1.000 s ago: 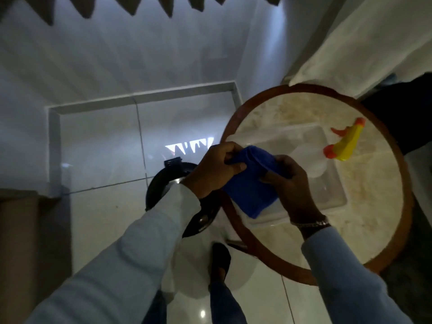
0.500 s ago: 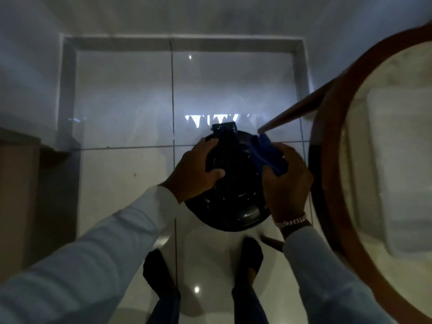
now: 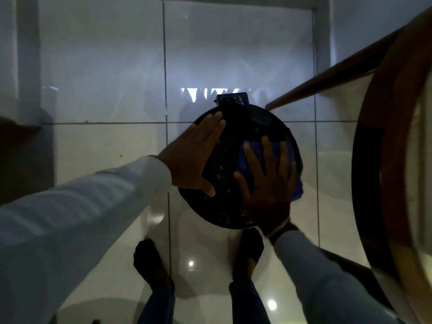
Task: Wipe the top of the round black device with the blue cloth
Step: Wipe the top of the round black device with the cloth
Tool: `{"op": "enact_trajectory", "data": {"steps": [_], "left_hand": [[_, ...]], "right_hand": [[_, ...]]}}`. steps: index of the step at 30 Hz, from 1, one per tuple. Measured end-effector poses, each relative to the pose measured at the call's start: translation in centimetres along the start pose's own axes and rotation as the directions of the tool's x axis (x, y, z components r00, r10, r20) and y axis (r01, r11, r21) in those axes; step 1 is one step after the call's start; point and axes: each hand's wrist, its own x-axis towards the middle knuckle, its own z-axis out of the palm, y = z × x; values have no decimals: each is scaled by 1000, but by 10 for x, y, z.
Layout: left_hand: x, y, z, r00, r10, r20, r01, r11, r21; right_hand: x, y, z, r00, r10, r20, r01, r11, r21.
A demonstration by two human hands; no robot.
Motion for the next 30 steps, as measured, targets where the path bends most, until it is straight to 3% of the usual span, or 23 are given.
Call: {"op": "enact_trajectory", "data": {"steps": [5, 7, 9, 11, 13, 15, 16, 19, 21, 23, 24, 26, 28, 30], "left_hand": [[0, 2, -3, 1000, 7, 22, -7, 1000, -3], [1, 1, -2, 999, 11, 32, -11, 1000, -4], [2, 0, -1, 999, 9, 34, -8, 1000, -14], [2, 1, 0, 1000, 3, 31, -2, 1000, -17], [2, 1, 0, 1000, 3, 22, -2, 1000, -15], [1, 2, -1, 1000, 10, 26, -10, 1000, -15], [1, 1, -1, 1000, 12, 29, -11, 1000, -20], [2, -1, -1, 999, 21, 25, -20, 999, -31], [3, -2, 2, 1000, 23, 19, -22, 999, -33], [1, -4, 3, 1000, 15, 8, -15, 1000, -24], [1, -3, 4, 1000, 18, 5, -18, 1000, -22], [1, -1, 3, 1000, 23, -2, -23, 1000, -18], [2, 2, 1, 1000, 30, -2, -30, 999, -21], [1, 1, 0, 1000, 28, 0, -28, 999, -34]], "right_hand": [[-31, 21, 2, 970, -234, 69, 238, 970, -54], [-4, 19, 1, 995, -93, -17, 93, 996, -13], [27, 0, 1, 985, 168, -35, -165, 983, 75], [34, -24, 2, 971, 239, -7, -237, 967, 94], [12, -32, 4, 999, 29, 27, -30, 998, 53], [-17, -15, 6, 976, -208, 66, 210, 978, -13], [-26, -2, 5, 965, -250, 77, 254, 966, -47], [-7, 21, 2, 996, -90, 2, 90, 996, -13], [24, 6, 1, 992, 127, -23, -125, 990, 67], [38, -22, 3, 977, 213, -11, -212, 975, 73], [32, -31, 4, 985, 170, -3, -169, 984, 55], [3, -30, 6, 997, -60, 57, 58, 998, 24], [-25, -7, 6, 965, -241, 102, 245, 969, -34], [-25, 12, 4, 977, -199, 79, 204, 978, -52]]}}
